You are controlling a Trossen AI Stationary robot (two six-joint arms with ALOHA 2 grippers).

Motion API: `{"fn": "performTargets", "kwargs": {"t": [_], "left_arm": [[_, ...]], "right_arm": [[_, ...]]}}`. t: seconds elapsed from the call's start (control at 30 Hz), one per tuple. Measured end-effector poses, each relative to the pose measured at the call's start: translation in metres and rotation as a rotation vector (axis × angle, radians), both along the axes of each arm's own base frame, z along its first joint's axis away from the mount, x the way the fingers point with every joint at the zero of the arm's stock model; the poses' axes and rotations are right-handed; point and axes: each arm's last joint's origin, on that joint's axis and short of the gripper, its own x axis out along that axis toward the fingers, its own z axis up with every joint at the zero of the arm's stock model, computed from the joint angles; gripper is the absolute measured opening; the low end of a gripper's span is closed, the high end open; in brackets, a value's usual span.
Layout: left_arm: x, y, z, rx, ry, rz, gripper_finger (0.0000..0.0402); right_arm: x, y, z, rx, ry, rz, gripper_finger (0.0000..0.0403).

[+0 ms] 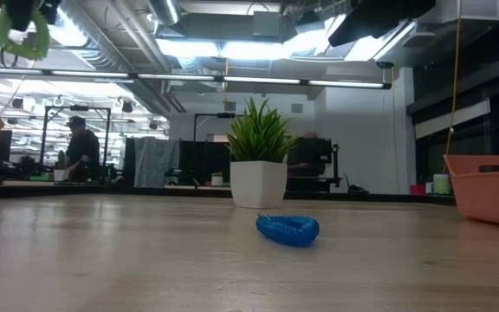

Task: Sort spring keychains
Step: Put the green spring keychain into the yellow bin

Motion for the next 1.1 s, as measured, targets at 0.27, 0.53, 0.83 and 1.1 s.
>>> {"fn": "performTargets", "kwargs": {"t": [0.27,0.53,0.83,1.1], "left_arm": [[-0.008,-0.01,-0.001,0.003,0.045,0.023,0.0029],[-0.018,-0.027,-0.001,-0.007,0.061,0.064,0.0029],[-0.027,-0.046,-0.004,-0.019,0.09,0.122,0.0031],[-0.031,-0.062,-0.013,0.039,0.055,0.165,0.0031]], "right_arm": [[-0.002,0.0,-0.002,-0.002,0.028,0.005,0.0085],[-0.002,0.0,-0.007,0.003,0.055,-0.01,0.0085],[0.001,0.001,-0.011,0.01,0.072,-0.002,0.0085],[0.001,0.001,-0.011,0.008,0.072,0.0,0.0085]]}}
